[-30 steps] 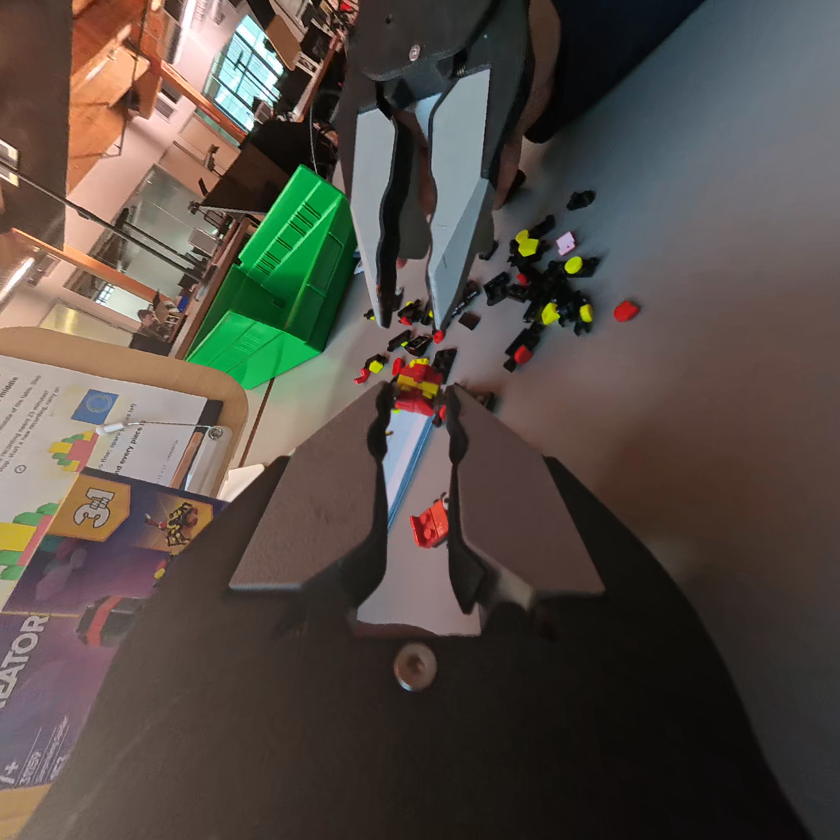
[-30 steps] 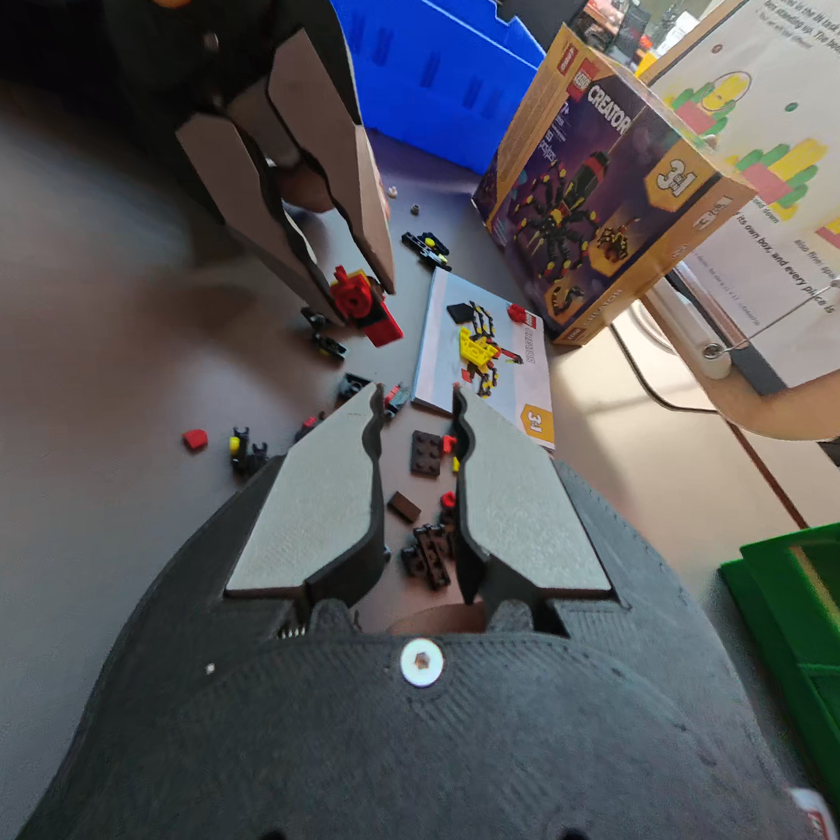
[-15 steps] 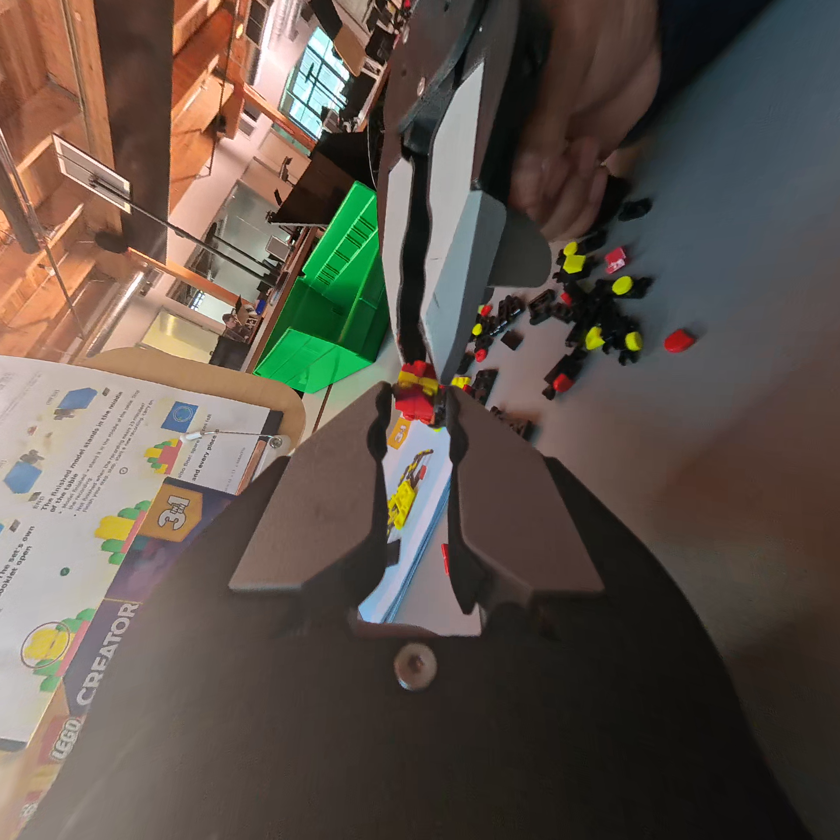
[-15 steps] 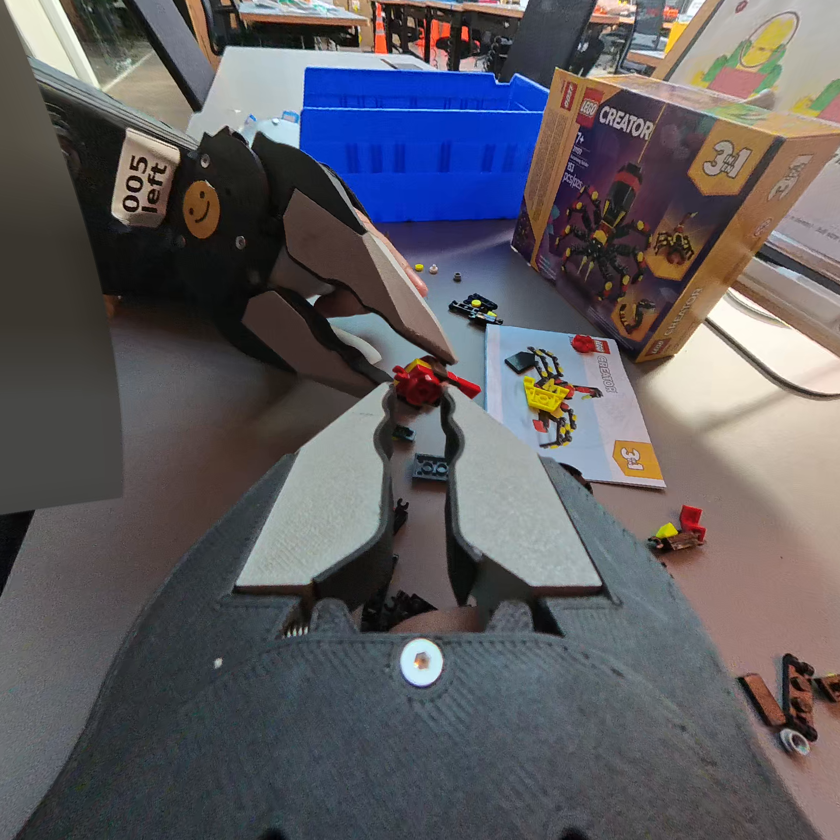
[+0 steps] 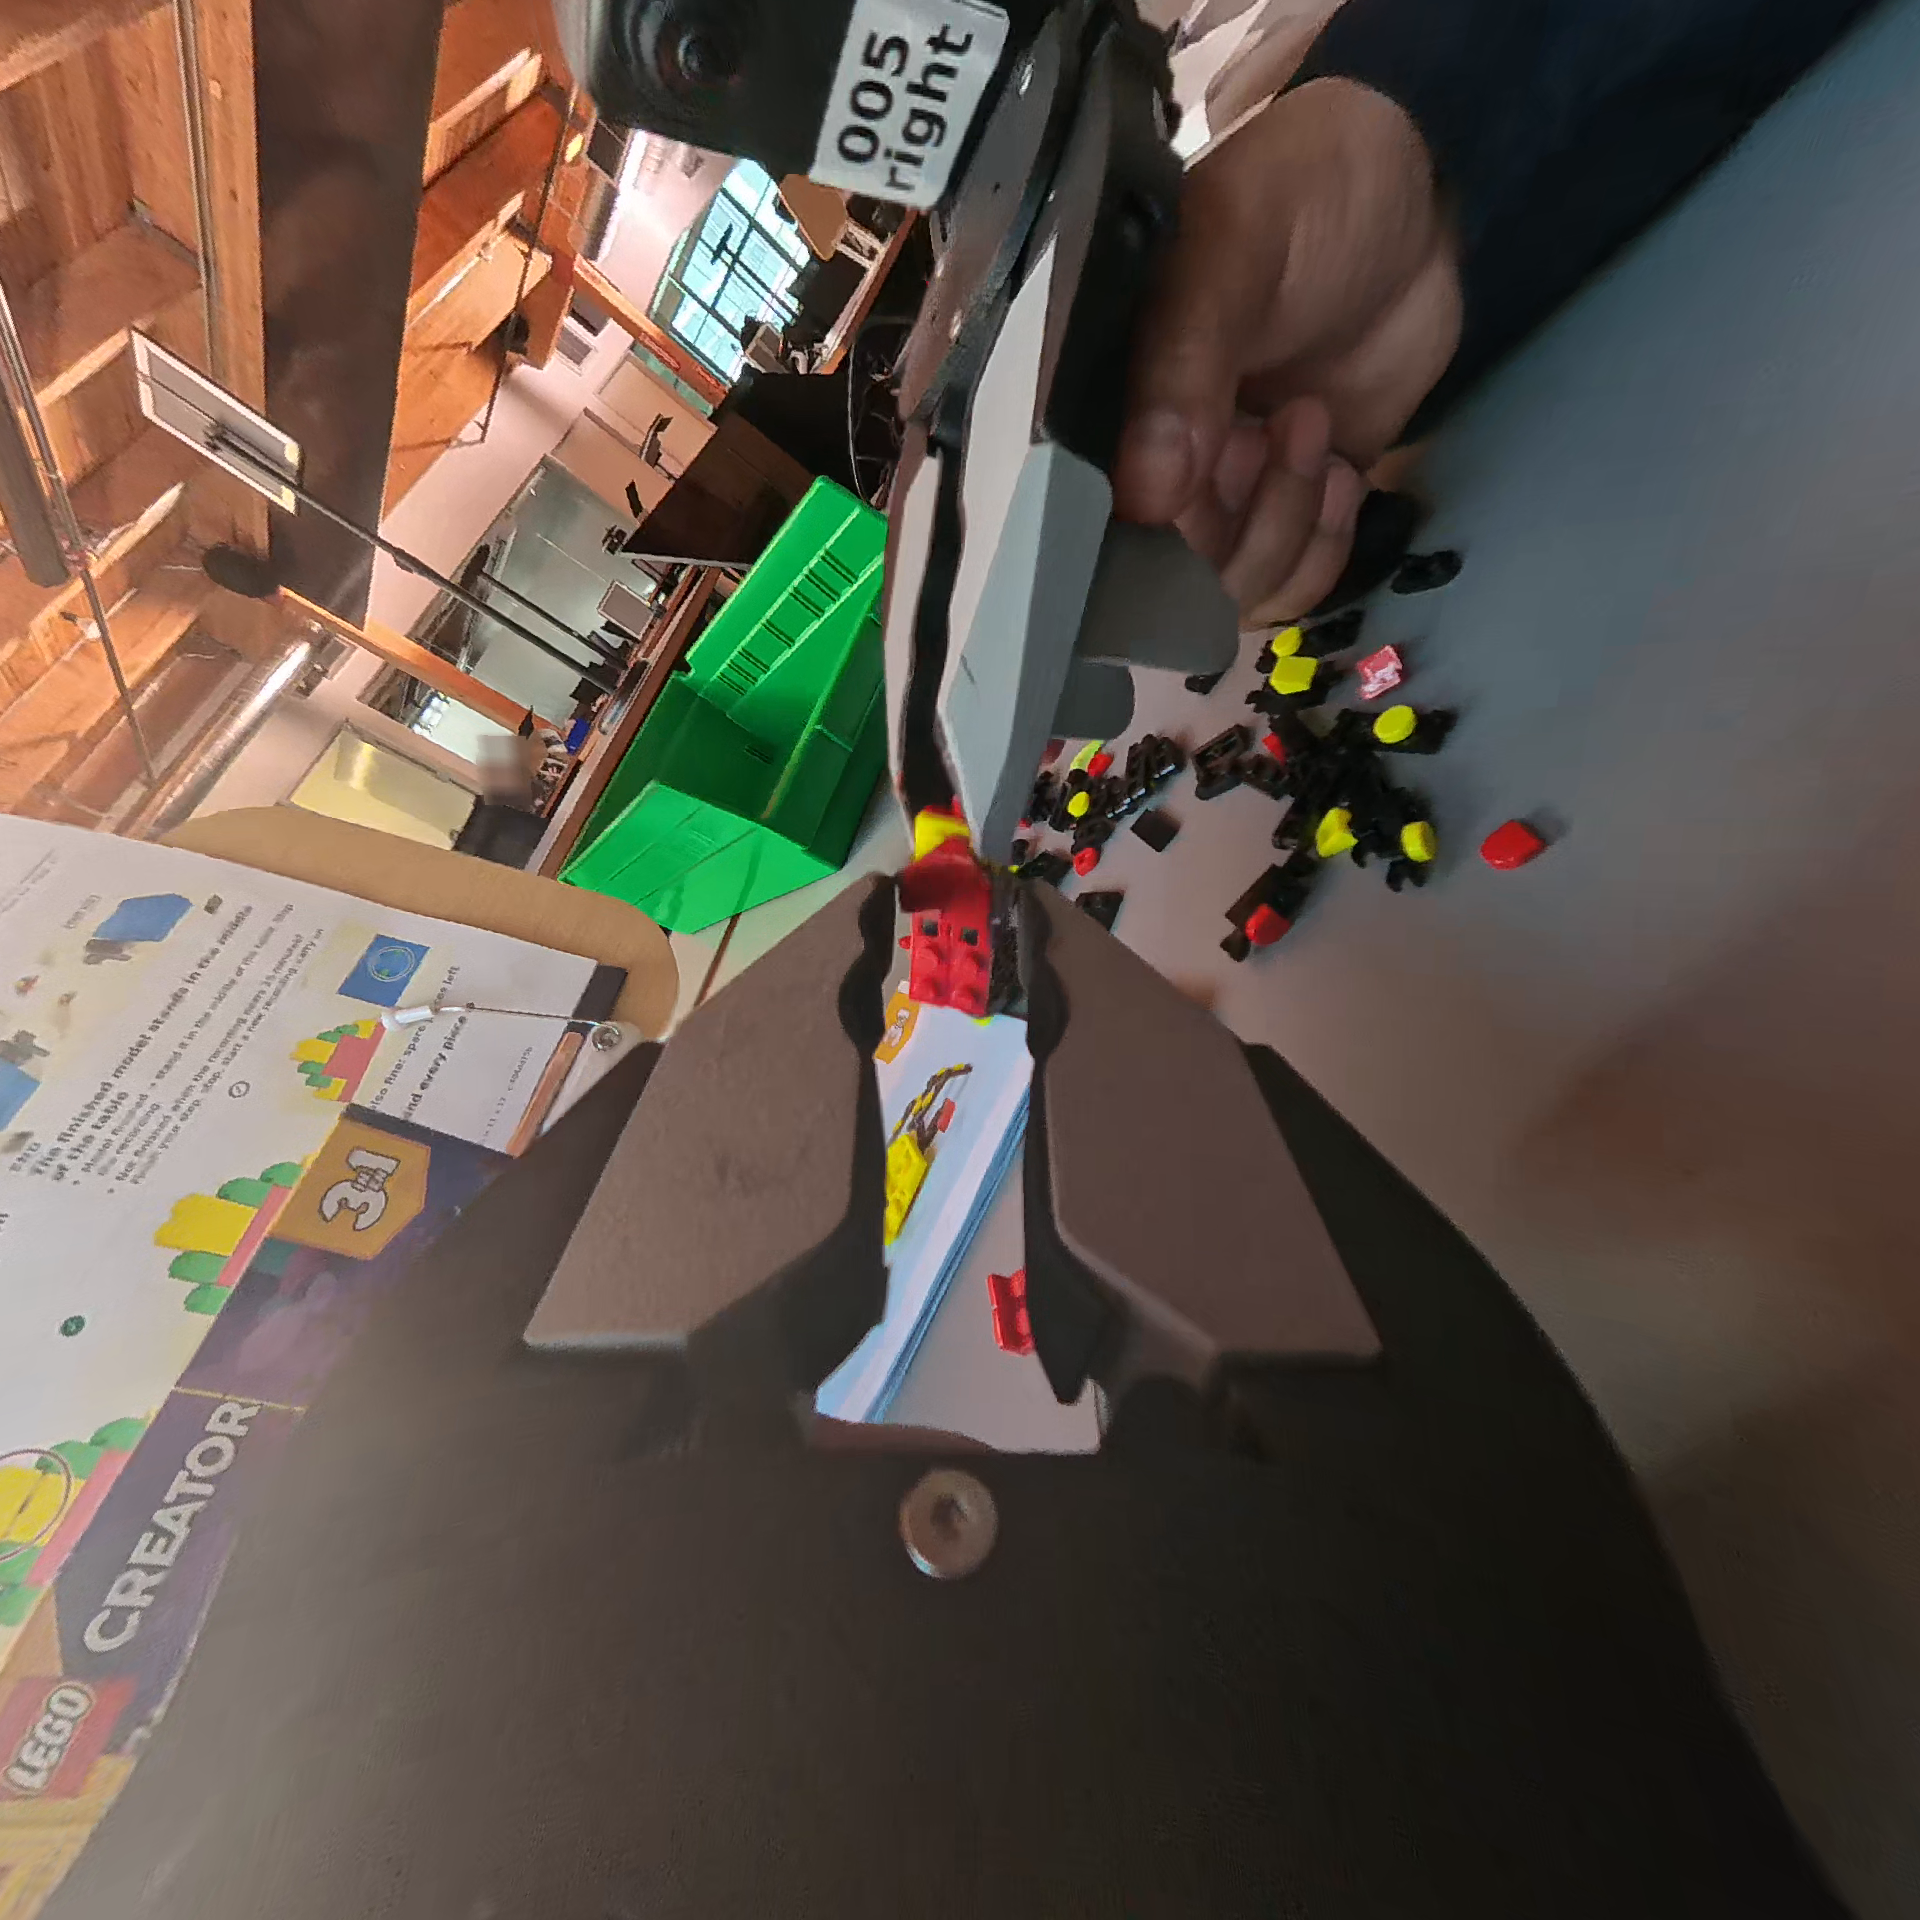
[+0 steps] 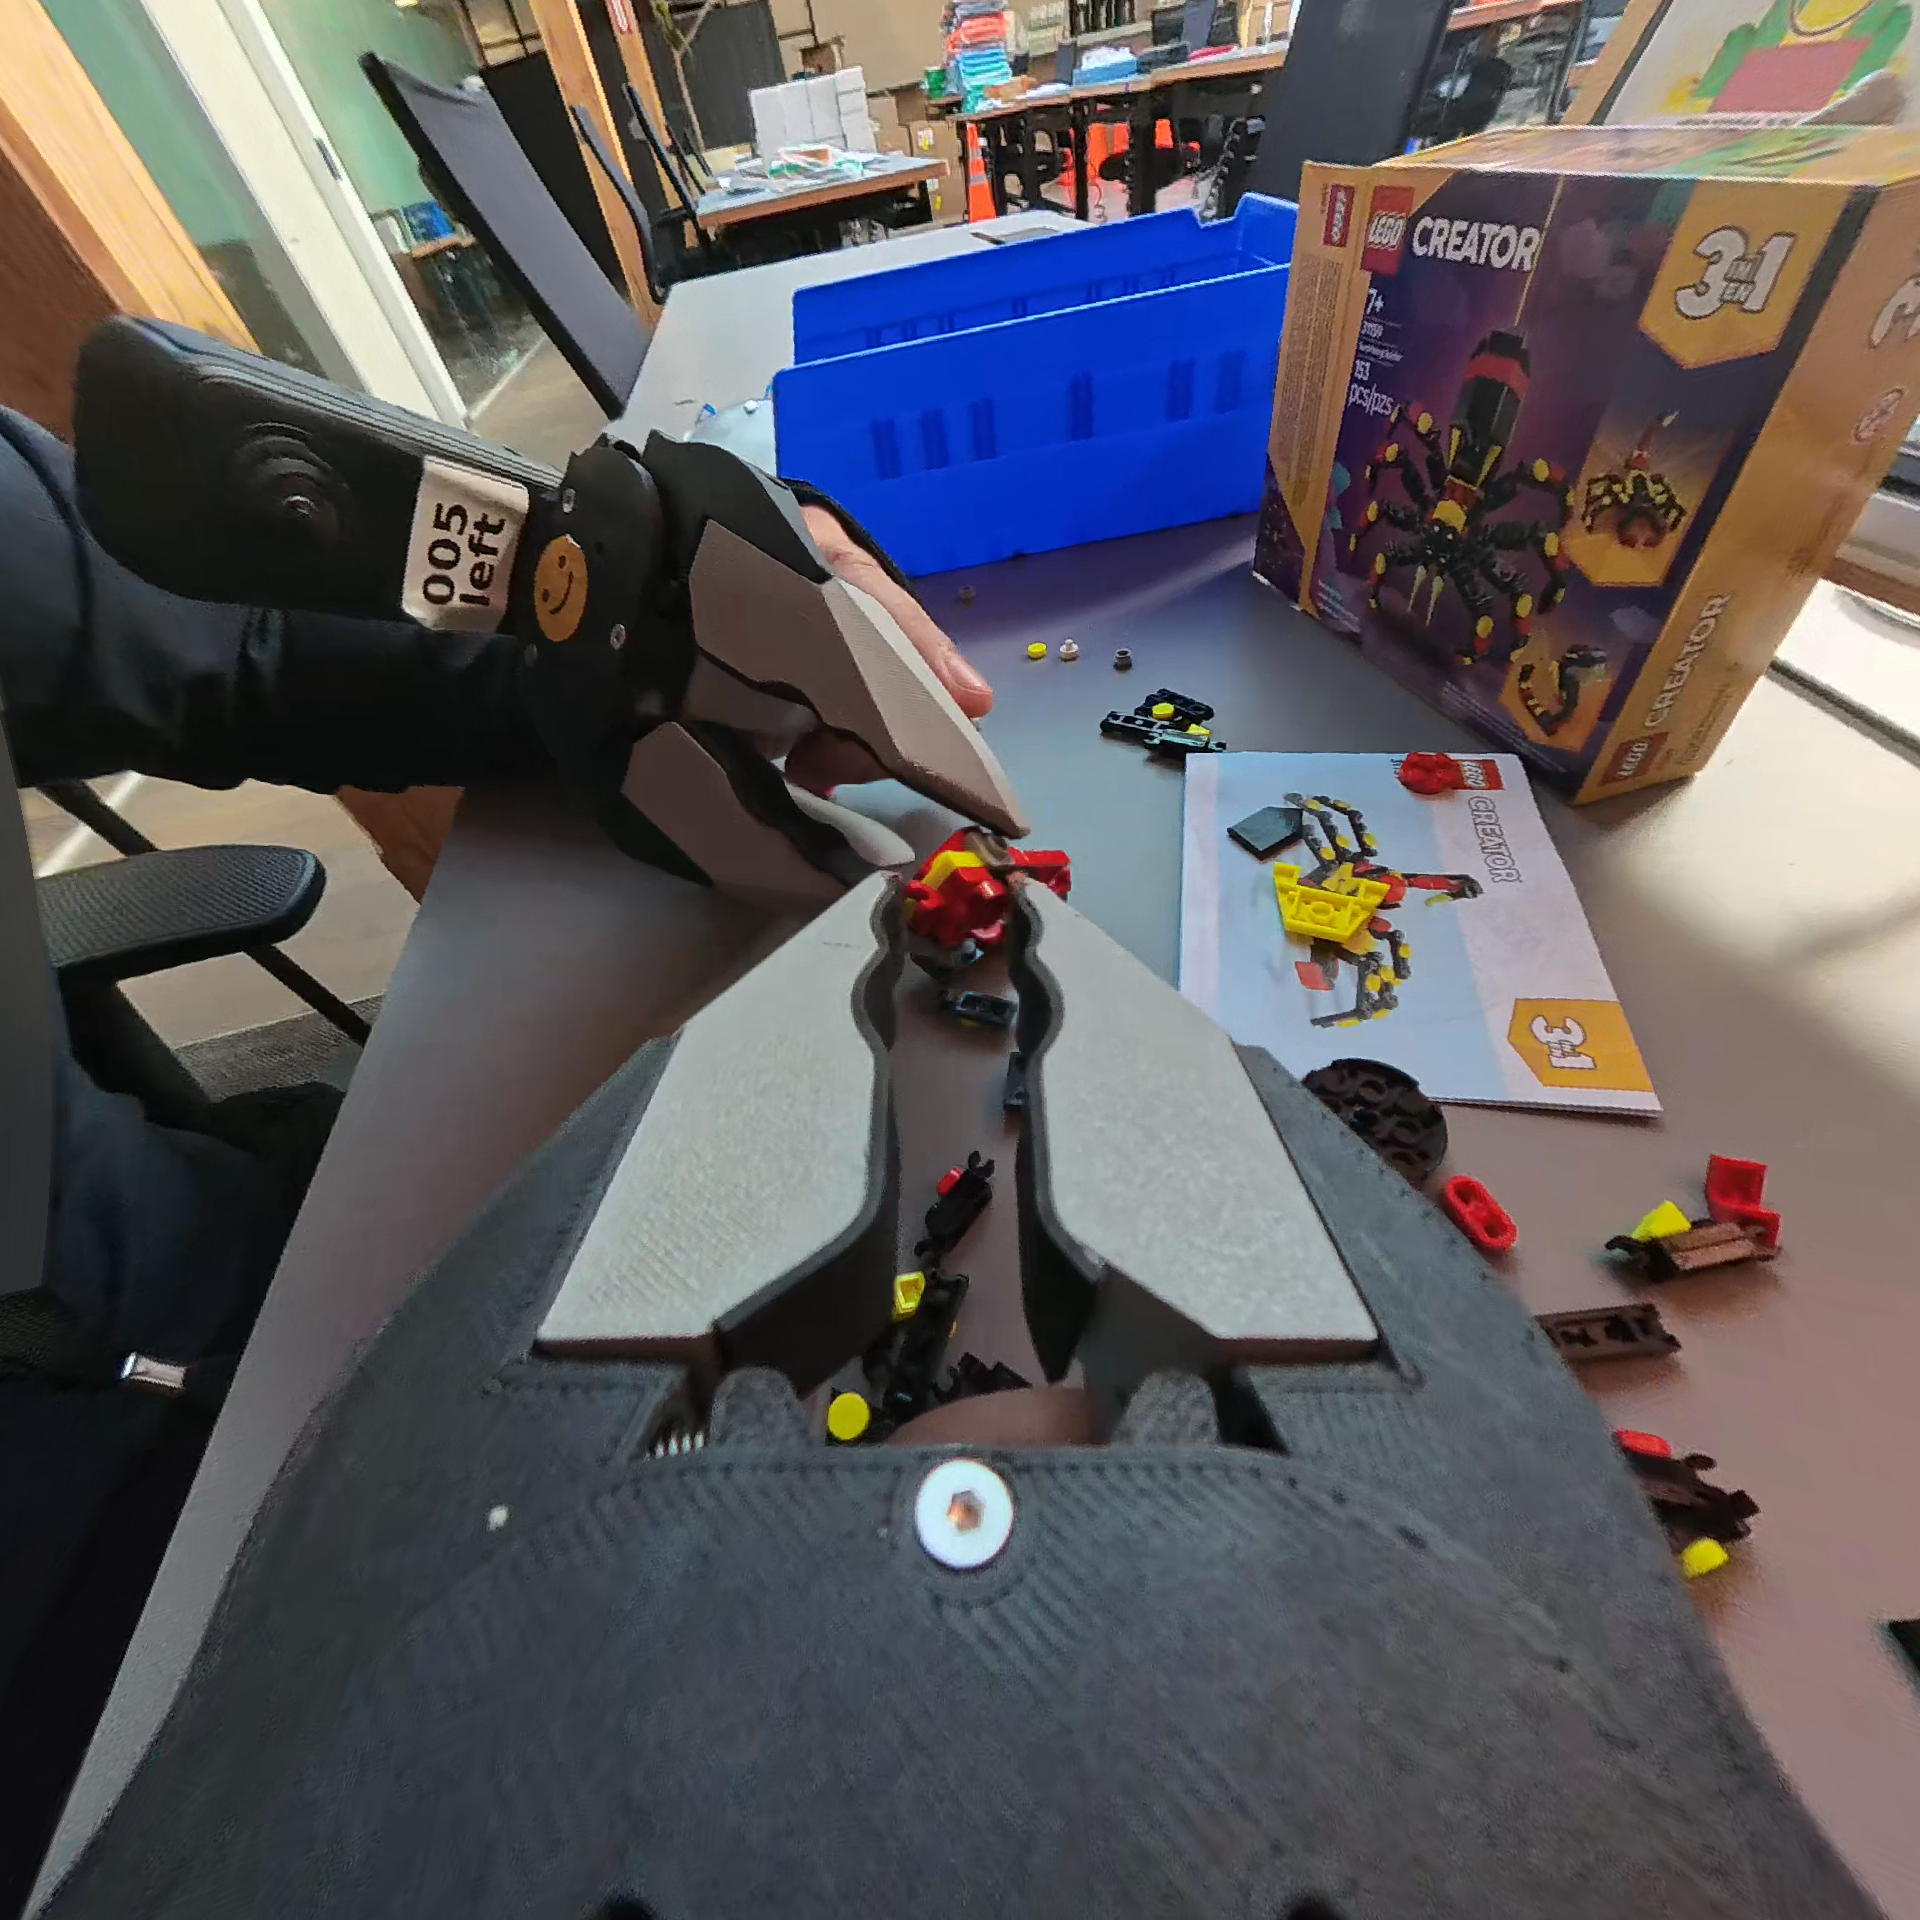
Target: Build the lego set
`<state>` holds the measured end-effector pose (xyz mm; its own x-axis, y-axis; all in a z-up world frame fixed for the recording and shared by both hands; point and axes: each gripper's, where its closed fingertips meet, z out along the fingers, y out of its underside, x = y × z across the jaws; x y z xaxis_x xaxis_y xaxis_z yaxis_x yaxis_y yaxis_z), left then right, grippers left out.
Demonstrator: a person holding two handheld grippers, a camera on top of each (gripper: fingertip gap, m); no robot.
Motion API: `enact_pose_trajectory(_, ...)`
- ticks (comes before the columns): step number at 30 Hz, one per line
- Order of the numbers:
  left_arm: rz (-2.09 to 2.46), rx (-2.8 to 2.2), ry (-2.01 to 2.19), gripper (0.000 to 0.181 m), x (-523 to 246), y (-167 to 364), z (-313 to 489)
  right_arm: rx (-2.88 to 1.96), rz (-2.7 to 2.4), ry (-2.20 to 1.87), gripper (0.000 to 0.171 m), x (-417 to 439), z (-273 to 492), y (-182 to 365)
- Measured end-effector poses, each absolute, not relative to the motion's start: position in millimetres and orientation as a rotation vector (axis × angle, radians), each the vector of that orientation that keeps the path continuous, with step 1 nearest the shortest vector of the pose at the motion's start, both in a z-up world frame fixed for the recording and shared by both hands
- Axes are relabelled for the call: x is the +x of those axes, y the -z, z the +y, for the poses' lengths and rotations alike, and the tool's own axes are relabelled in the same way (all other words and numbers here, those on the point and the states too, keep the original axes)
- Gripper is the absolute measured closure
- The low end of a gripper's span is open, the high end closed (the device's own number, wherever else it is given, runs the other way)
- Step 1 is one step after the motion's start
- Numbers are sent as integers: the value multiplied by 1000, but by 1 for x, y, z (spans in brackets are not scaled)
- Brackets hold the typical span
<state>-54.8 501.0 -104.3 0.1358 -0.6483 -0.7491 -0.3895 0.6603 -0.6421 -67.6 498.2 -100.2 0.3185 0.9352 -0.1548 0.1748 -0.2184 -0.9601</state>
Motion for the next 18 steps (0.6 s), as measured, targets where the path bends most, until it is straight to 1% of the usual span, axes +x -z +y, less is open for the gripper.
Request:
enact_pose_trajectory(2, 1489, -960, 248, 164, -58, 109, 506, -1641, -1020, -1024, 155, -64, 499, 100)
enact_pose_trajectory(6, 1477, -1016, 297, 165, -62, 111, 512, -1643, -1006, -1091, 155, -62, 497, 98)
enact_pose_trajectory(8, 1480, -1022, 354, 161, -59, 111, 507, -1649, -1026, -1111, 155, -64, 494, 100)
enact_pose_trajectory(10, 1499, -994, 404, 160, -55, 110, 496, -1648, -1044, -1084, 155, -65, 493, 101)
enact_pose_trajectory(12, 1490, -996, 367, 166, -56, 109, 498, -1647, -1055, -1044, 155, -65, 493, 102)
enact_pose_trajectory(18, 1530, -1014, 324, 166, -58, 114, 501, -1661, -1076, -964, 156, -67, 495, 107)
